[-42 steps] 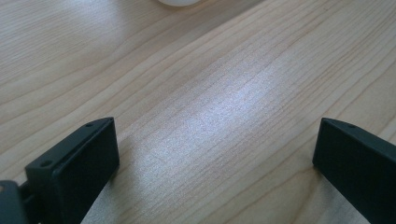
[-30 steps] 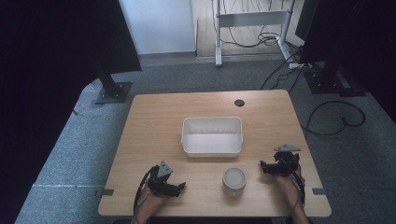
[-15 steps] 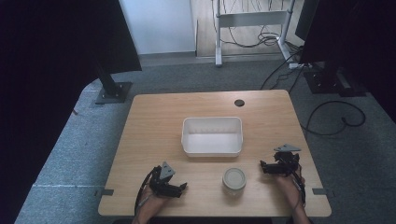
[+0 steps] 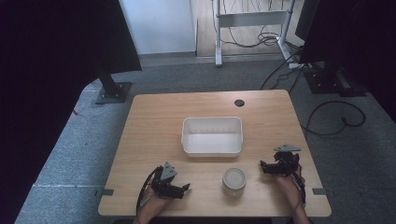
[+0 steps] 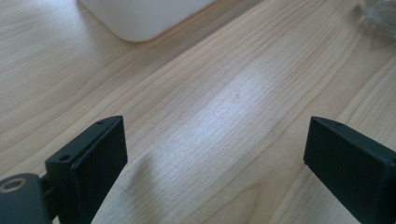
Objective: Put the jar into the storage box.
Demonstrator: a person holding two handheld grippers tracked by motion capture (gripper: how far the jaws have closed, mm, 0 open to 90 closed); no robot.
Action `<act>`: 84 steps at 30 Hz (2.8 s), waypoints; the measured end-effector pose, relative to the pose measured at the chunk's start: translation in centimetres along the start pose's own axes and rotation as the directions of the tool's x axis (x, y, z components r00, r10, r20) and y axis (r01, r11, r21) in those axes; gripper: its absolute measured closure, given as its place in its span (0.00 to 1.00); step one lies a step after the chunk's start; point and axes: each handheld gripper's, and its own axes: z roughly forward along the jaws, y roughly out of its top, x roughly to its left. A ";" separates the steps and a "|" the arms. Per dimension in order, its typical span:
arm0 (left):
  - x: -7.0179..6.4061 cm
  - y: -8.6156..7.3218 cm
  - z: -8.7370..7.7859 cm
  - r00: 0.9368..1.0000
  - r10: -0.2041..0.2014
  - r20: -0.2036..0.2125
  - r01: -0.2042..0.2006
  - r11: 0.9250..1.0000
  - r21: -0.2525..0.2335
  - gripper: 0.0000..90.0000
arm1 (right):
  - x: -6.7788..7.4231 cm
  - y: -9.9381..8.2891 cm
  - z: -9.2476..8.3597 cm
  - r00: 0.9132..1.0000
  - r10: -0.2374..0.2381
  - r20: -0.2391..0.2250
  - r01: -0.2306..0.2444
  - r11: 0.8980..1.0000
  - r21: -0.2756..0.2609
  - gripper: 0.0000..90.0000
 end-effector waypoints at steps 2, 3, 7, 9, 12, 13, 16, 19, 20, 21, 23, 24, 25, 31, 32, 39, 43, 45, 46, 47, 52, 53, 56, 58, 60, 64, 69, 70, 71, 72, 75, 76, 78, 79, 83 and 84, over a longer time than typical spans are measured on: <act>-0.1 0.1 0.0 1.000 0.003 0.002 -0.003 1.000 -0.001 0.06 | 0.0 0.0 0.0 1.000 0.000 0.000 0.000 1.000 0.000 0.00; -0.2 0.1 0.0 1.000 0.005 0.005 -0.005 1.000 -0.003 0.06 | 0.0 0.0 0.0 1.000 0.000 0.000 0.000 1.000 0.000 0.00; -0.5 0.4 0.0 1.000 0.014 0.016 -0.014 1.000 -0.009 0.06 | 0.0 0.0 0.0 1.000 0.000 0.000 0.000 1.000 0.000 0.00; -0.7 0.5 0.0 1.000 0.016 0.022 -0.016 1.000 -0.012 0.06 | 0.0 0.0 0.0 1.000 0.000 0.000 0.000 1.000 0.000 0.00; -0.9 0.7 0.0 0.999 0.022 0.027 -0.022 1.000 -0.015 0.06 | 0.0 0.0 0.0 1.000 0.000 0.000 0.000 1.000 0.000 0.00; -0.9 0.8 0.0 0.999 0.023 0.029 -0.023 1.000 -0.016 0.06 | 0.0 0.0 0.0 1.000 0.000 0.000 0.000 1.000 0.000 0.00; -1.2 1.1 0.0 0.999 0.033 0.034 -0.032 0.999 -0.020 0.06 | 0.0 0.0 0.0 1.000 0.000 0.000 0.000 1.000 0.000 0.00; -1.6 1.4 0.0 0.998 0.043 0.041 -0.042 0.999 -0.027 0.06 | 0.0 0.0 0.0 1.000 0.000 0.000 0.000 1.000 0.000 0.00; -1.6 1.5 0.0 0.998 0.046 0.042 -0.045 0.999 -0.027 0.06 | 0.0 0.0 0.0 1.000 0.000 0.000 0.000 1.000 0.000 0.00; -1.7 1.6 0.0 0.998 0.048 0.043 -0.047 0.999 -0.028 0.06 | 0.0 0.0 0.0 1.000 0.000 0.000 0.000 1.000 0.000 0.00; -1.9 1.7 0.1 0.997 0.056 0.047 -0.055 0.998 -0.030 0.06 | 0.0 0.0 0.0 1.000 0.000 0.000 0.000 1.000 0.000 0.00; -2.0 1.8 0.1 0.997 0.057 0.049 -0.056 0.998 -0.033 0.06 | 0.0 0.0 0.0 1.000 0.000 0.000 0.000 1.000 0.000 0.00; -2.2 1.9 0.1 0.997 0.061 0.050 -0.060 0.998 -0.035 0.06 | 0.0 0.0 0.0 1.000 0.000 0.000 0.000 1.000 0.000 0.00; -2.7 2.5 0.2 0.995 0.070 0.068 -0.067 0.997 -0.043 0.06 | 0.0 0.0 0.0 1.000 0.000 0.000 0.000 1.000 0.000 0.00; -2.8 2.6 0.3 0.995 0.072 0.073 -0.069 0.997 -0.045 0.06 | 0.0 0.0 0.0 1.000 0.000 0.000 0.000 1.000 0.000 0.00; -3.5 3.4 0.4 0.992 0.092 0.089 -0.087 0.995 -0.053 0.06 | 0.0 0.0 0.0 1.000 -0.001 -0.001 0.001 1.000 0.000 0.00; -3.9 4.0 0.6 0.990 0.095 0.100 -0.089 0.994 -0.061 0.06 | 0.0 0.0 0.0 1.000 -0.001 -0.001 0.001 1.000 0.000 0.00; -4.1 4.2 0.7 0.989 0.102 0.105 -0.096 0.993 -0.062 0.05 | 0.0 0.0 0.0 1.000 -0.002 -0.002 0.002 1.000 0.000 0.00; -4.2 4.3 0.8 0.989 0.105 0.107 -0.098 0.993 -0.064 0.05 | 0.0 0.0 0.0 1.000 -0.001 -0.001 0.001 1.000 -0.001 0.00; -4.4 4.5 0.9 0.988 0.107 0.110 -0.101 0.993 -0.064 0.05 | 0.0 0.0 0.0 1.000 -0.002 -0.002 0.002 1.000 0.000 0.00; -4.9 5.0 1.3 0.985 0.109 0.131 -0.101 0.993 -0.067 0.04 | 0.0 0.0 0.0 1.000 -0.003 -0.003 0.003 1.000 0.000 0.00; -5.0 5.1 1.3 0.985 0.110 0.134 -0.102 0.993 -0.067 0.04 | 0.0 0.0 0.0 1.000 -0.004 -0.003 0.004 1.000 0.000 0.00; -5.2 5.3 1.5 0.984 0.113 0.141 -0.104 0.992 -0.066 0.04 | 0.0 0.0 0.0 1.000 -0.004 -0.004 0.004 1.000 0.000 0.00; -5.5 5.6 1.7 0.982 0.119 0.150 -0.110 0.992 -0.069 0.04 | 0.0 0.0 0.0 1.000 -0.004 -0.004 0.004 1.000 0.000 0.00; -5.6 5.7 1.8 0.981 0.121 0.152 -0.111 0.991 -0.070 0.04 | 0.0 0.0 0.0 1.000 -0.004 -0.003 0.004 1.000 -0.001 0.00; -6.2 6.3 2.1 0.976 0.134 0.171 -0.123 0.990 -0.075 0.03 | 0.0 0.0 0.0 1.000 -0.005 -0.004 0.005 1.000 0.000 0.00; -6.7 6.7 2.5 0.971 0.140 0.196 -0.126 0.989 -0.082 0.03 | 0.0 0.0 0.0 1.000 -0.005 -0.004 0.005 1.000 -0.001 0.00; -6.9 6.8 2.6 0.969 0.144 0.199 -0.130 0.988 -0.082 0.03 | 0.0 0.0 0.0 1.000 -0.005 -0.005 0.005 1.000 0.000 0.00; -7.2 7.0 2.9 0.967 0.152 0.206 -0.138 0.987 -0.080 0.03 | 0.0 0.0 0.0 1.000 -0.005 -0.005 0.005 1.000 0.000 0.00; -7.2 7.0 2.9 0.967 0.152 0.206 -0.138 0.987 -0.080 0.03 | 0.0 0.0 0.0 1.000 -0.005 -0.005 0.005 1.000 -0.001 0.00; -7.8 7.3 3.3 0.961 0.165 0.220 -0.151 0.985 -0.079 0.03 | 0.0 0.0 0.0 1.000 -0.006 -0.005 0.006 1.000 -0.001 0.00; -7.8 7.3 3.3 0.961 0.165 0.220 -0.151 0.985 -0.079 0.03 | 0.0 0.0 0.0 1.000 -0.007 -0.006 0.007 1.000 0.000 0.00; -8.1 7.5 3.5 0.959 0.172 0.227 -0.157 0.984 -0.080 0.03 | 0.0 0.0 0.0 1.000 -0.007 -0.006 0.007 1.000 0.000 0.00; -8.2 7.5 3.6 0.957 0.174 0.230 -0.159 0.984 -0.081 0.03 | 0.0 0.0 0.0 1.000 -0.006 -0.006 0.006 1.000 -0.001 0.00; -8.7 7.8 3.9 0.953 0.180 0.243 -0.164 0.983 -0.083 0.03 | 0.0 0.0 0.0 1.000 -0.008 -0.007 0.007 1.000 -0.001 0.00; -8.9 7.8 4.1 0.951 0.182 0.248 -0.166 0.983 -0.083 0.03 | 0.0 0.0 0.0 1.000 -0.008 -0.007 0.008 1.000 0.000 0.00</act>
